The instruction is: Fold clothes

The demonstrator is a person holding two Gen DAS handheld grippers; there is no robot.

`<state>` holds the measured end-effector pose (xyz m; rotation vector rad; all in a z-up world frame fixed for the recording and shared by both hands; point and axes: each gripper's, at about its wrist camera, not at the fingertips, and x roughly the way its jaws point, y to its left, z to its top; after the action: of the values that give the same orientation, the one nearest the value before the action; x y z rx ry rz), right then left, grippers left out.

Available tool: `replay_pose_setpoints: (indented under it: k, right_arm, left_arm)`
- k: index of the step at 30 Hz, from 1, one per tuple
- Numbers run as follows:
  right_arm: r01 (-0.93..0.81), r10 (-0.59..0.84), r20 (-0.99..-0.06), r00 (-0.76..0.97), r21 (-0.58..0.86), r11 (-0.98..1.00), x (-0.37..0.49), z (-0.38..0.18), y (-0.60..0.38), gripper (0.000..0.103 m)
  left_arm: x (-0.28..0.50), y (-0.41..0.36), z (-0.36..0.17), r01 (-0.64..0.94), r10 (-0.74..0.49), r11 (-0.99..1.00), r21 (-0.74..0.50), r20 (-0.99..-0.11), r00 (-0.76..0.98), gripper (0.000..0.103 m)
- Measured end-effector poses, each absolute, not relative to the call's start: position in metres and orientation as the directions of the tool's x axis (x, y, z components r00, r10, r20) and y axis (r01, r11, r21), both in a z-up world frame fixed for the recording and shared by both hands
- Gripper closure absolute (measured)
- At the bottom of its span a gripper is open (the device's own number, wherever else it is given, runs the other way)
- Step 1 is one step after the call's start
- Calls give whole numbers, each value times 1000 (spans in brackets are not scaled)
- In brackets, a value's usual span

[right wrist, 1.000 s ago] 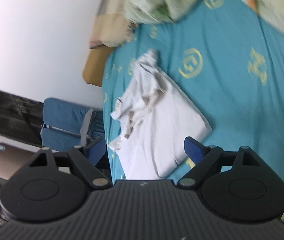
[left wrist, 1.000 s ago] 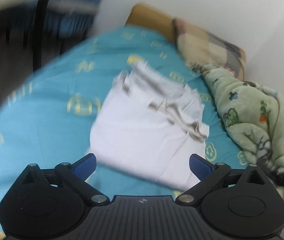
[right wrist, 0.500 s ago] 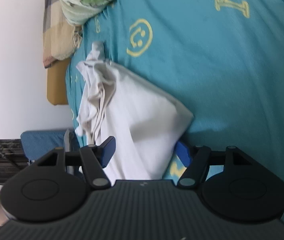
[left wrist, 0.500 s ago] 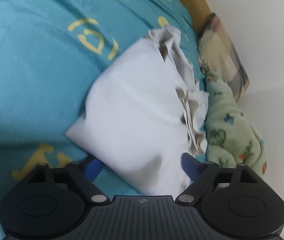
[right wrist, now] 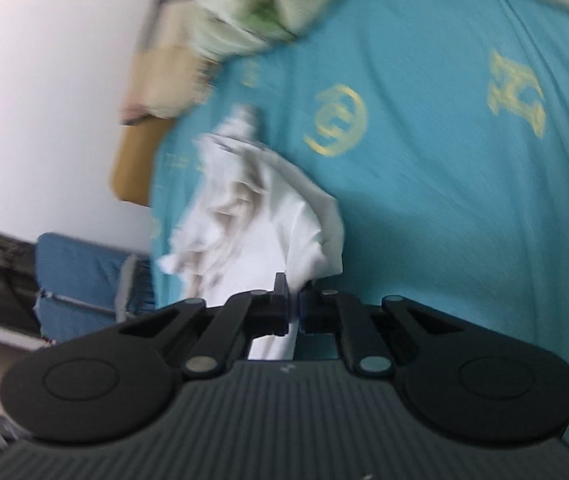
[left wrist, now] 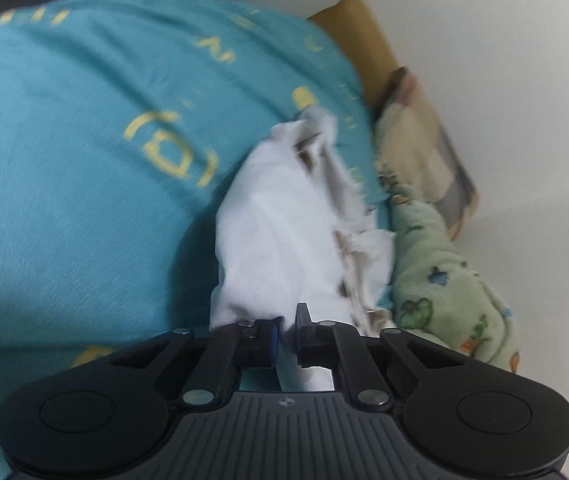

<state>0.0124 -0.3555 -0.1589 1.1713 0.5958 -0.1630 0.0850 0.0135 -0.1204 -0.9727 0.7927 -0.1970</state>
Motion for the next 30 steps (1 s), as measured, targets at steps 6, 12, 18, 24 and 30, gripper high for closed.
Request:
replay_pose_setpoints:
  k: [6, 12, 18, 24, 30]
  right_arm:
    - [300, 162, -420, 893, 823, 483, -27, -110, -345, 96]
    - [223, 153, -349, 924, 821, 525, -95, -72, -330, 96]
    - [192, 130, -307, 943, 819, 540, -138, -54, -317, 96]
    - [186, 107, -296, 949, 801, 569, -144, -37, -317, 96]
    - [226, 103, -328, 939, 814, 536, -82, -16, -332, 96]
  left_arm:
    - [39, 13, -60, -26, -469, 621, -784, -397, 789, 98]
    - [-29, 24, -23, 51, -487, 629, -775, -343, 803, 98]
    - [-99, 39, -1, 107, -510, 621, -776, -297, 807, 98]
    - [-99, 36, 12, 118, -508, 648, -753, -311, 803, 98]
    - [0, 15, 39, 94, -504, 664, -742, -351, 789, 98]
